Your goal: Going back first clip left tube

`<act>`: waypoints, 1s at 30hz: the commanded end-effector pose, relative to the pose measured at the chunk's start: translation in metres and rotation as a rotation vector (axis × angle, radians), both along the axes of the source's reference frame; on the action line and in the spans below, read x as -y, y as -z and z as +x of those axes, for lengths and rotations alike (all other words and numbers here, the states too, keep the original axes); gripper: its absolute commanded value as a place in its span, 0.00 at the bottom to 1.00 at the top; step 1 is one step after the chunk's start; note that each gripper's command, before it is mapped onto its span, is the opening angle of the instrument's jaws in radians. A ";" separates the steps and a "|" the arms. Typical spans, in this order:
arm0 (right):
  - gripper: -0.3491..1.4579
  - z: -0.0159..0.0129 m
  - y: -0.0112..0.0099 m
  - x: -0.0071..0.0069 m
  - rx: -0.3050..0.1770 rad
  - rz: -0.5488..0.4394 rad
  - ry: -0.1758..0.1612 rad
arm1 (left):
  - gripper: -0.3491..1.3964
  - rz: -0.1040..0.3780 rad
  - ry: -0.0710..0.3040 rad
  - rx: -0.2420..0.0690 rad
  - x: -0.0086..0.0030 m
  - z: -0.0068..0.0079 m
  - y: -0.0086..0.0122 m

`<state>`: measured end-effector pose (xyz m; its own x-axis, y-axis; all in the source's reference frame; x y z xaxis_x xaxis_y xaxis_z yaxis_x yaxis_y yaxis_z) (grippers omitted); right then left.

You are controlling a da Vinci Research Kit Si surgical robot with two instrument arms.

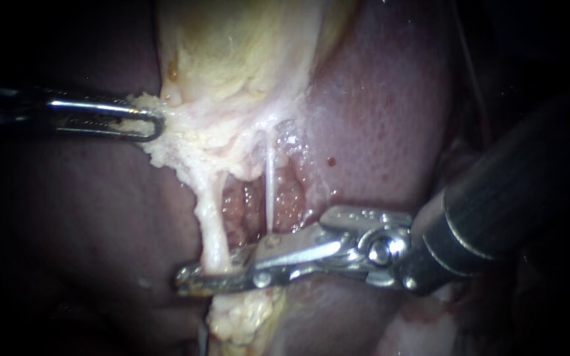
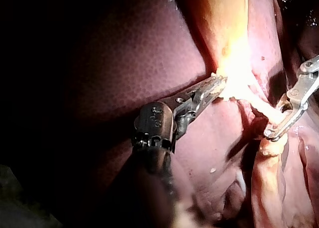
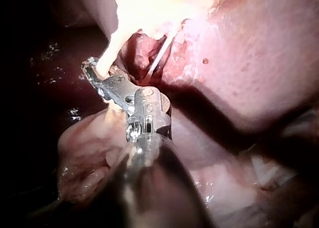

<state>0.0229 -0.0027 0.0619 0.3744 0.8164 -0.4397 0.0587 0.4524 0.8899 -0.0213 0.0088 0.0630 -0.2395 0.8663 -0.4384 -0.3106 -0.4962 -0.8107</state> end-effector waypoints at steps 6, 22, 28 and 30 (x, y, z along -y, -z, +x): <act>0.44 0.0006 -0.0011 0.0000 -0.057 -0.023 -0.026 | 0.00 0.000 0.000 -0.001 0.0001 0.0000 0.0000; 0.46 0.0006 -0.0053 0.0004 -0.073 -0.160 -0.026 | 0.00 0.000 0.002 -0.002 0.0004 -0.0003 0.0004; 0.47 -0.0001 -0.0085 0.0001 -0.004 -0.304 -0.049 | 0.00 0.000 0.003 -0.002 0.0004 -0.0003 0.0005; 0.47 -0.0005 -0.0088 -0.0003 -0.005 -0.331 -0.055 | 0.00 0.000 0.003 -0.002 0.0005 -0.0003 0.0005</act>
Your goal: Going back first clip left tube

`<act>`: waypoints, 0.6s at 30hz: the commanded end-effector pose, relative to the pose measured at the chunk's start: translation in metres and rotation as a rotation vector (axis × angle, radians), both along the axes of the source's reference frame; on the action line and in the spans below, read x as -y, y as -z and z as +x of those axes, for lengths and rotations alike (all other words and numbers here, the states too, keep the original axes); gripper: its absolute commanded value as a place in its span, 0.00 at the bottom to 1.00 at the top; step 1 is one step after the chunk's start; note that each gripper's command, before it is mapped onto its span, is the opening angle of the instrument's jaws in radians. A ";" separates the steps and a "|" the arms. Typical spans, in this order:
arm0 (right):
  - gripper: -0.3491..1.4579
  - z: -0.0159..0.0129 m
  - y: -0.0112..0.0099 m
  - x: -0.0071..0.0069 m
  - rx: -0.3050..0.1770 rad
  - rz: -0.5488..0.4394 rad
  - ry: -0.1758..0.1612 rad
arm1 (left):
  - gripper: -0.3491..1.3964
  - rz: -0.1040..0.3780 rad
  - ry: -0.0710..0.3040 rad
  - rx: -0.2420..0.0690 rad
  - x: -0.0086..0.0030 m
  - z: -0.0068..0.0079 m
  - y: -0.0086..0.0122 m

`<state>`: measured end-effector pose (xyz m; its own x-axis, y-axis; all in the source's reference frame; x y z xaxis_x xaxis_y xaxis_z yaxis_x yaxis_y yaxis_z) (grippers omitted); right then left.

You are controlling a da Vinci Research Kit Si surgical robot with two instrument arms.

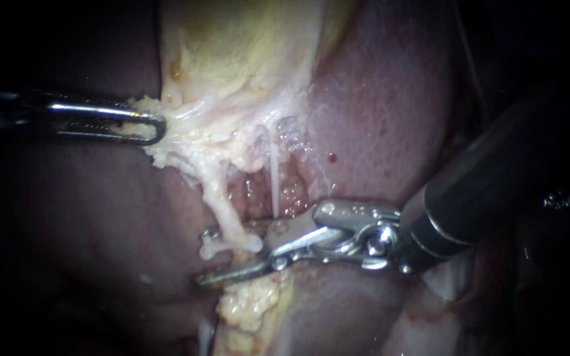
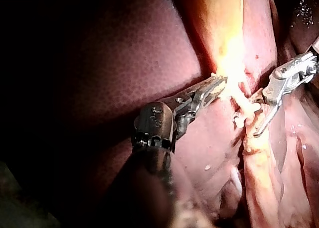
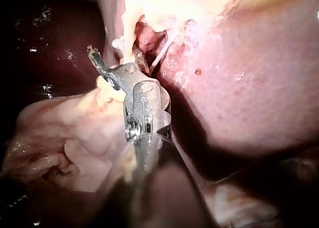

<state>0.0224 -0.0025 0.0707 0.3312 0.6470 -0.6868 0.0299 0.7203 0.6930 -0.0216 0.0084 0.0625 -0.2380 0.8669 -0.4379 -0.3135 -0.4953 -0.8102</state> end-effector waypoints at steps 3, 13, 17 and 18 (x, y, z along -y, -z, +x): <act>0.47 -0.0010 0.0003 -0.0005 -0.004 -0.034 -0.004 | 0.00 0.000 0.000 0.000 0.0001 0.0000 0.0002; 0.47 -0.0066 0.0028 -0.0013 -0.024 -0.117 0.003 | 0.00 0.000 0.000 0.000 0.0001 -0.0001 0.0003; 0.47 -0.0099 0.0043 -0.0014 -0.025 -0.174 -0.007 | 0.00 0.000 0.000 0.000 0.0001 0.0000 0.0003; 0.47 -0.0108 0.0049 -0.0016 -0.016 -0.192 -0.024 | 0.00 0.000 0.000 0.000 0.0001 0.0000 0.0003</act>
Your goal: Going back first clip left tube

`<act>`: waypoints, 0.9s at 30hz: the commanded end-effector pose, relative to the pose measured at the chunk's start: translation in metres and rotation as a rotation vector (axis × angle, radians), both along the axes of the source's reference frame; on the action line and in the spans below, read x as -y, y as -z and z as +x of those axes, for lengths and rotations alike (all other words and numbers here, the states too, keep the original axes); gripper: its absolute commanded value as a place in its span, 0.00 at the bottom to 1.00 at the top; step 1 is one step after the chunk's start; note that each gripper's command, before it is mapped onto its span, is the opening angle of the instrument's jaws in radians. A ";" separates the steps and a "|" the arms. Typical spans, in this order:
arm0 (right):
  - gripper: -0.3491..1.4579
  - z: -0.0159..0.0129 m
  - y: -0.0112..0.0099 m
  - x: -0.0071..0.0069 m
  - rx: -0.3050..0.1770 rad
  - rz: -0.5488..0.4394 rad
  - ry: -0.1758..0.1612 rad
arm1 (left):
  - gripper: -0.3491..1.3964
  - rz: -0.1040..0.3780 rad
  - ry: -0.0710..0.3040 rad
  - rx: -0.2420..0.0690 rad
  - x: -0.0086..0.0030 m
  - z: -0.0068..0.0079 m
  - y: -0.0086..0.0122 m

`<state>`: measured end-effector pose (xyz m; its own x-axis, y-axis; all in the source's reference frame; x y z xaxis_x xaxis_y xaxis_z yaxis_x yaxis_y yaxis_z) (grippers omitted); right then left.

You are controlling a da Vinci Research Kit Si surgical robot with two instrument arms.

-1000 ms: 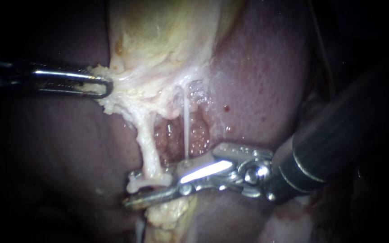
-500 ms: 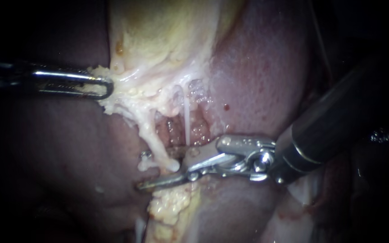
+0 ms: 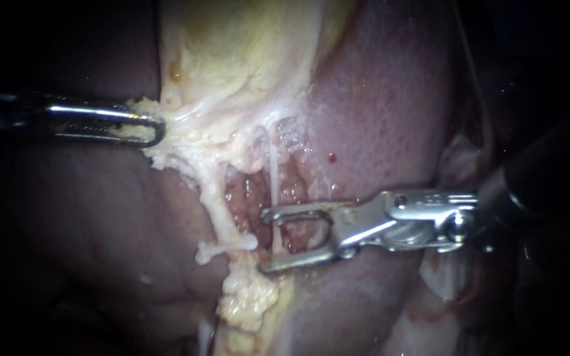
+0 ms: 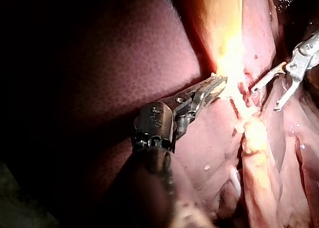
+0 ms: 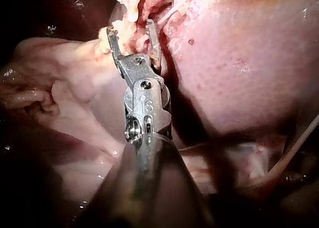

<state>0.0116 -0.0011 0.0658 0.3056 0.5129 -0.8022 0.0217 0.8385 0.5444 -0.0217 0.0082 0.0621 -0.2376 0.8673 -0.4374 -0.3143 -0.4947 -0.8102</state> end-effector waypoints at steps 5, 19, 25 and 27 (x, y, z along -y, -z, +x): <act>0.47 -0.0031 0.0018 -0.0015 0.017 -0.052 -0.033 | 0.00 0.000 -0.001 0.000 0.0000 0.0000 -0.0001; 0.47 -0.0067 0.0034 -0.0036 0.014 -0.070 -0.029 | 0.00 -0.007 0.005 -0.005 0.0004 -0.0014 -0.0013; 0.47 -0.0068 0.0035 -0.0036 0.012 -0.069 -0.026 | 0.00 -0.013 0.000 -0.002 0.0012 -0.0044 -0.0036; 0.47 -0.0068 0.0035 -0.0036 0.012 -0.069 -0.026 | 0.00 -0.013 -0.005 -0.001 0.0015 -0.0052 -0.0041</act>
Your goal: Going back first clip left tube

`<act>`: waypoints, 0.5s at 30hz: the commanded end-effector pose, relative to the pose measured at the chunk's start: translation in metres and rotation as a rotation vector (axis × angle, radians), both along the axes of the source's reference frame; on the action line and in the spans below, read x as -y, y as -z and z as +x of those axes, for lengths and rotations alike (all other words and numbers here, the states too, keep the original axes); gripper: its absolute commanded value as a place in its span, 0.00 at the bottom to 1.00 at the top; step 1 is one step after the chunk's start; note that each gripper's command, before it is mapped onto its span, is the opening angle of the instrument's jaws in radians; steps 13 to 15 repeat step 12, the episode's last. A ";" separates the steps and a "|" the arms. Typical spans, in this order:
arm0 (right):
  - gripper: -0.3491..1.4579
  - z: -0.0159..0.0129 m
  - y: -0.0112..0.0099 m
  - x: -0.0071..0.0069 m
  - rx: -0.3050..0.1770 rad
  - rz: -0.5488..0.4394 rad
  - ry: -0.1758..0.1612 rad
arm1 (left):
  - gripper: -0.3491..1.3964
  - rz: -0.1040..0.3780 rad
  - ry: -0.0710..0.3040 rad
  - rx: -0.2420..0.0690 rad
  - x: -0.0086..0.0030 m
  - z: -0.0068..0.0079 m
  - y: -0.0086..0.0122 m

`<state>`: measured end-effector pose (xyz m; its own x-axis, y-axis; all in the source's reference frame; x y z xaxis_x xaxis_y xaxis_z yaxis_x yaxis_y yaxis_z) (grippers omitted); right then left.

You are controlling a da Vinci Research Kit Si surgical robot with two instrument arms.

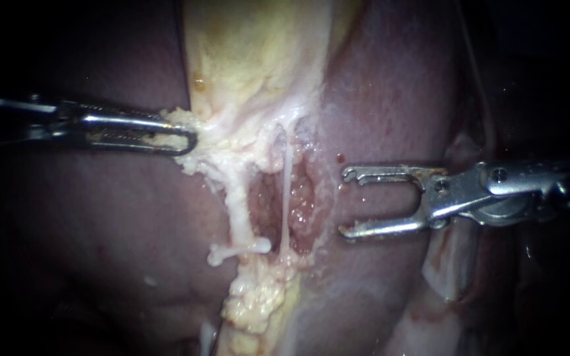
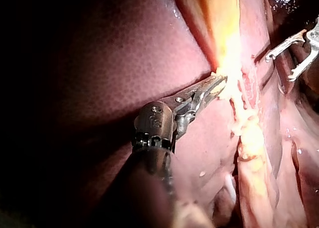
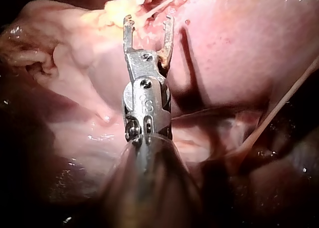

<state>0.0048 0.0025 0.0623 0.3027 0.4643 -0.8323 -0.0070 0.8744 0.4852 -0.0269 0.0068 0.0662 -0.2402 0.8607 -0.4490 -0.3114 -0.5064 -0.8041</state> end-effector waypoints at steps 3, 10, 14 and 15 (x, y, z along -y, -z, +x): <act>0.47 0.0000 0.0000 0.0000 0.000 0.000 0.001 | 0.00 0.001 -0.012 -0.002 0.0004 -0.0008 -0.0005; 0.47 0.0000 0.0002 0.0001 -0.005 0.003 0.009 | 0.00 0.001 -0.013 -0.001 0.0005 -0.0008 -0.0005; 0.47 0.0001 0.0003 0.0004 -0.016 0.009 0.027 | 0.00 0.001 -0.014 0.000 0.0005 -0.0007 -0.0004; 0.47 0.0001 0.0003 0.0004 -0.016 0.009 0.027 | 0.00 0.001 -0.014 0.000 0.0005 -0.0007 -0.0004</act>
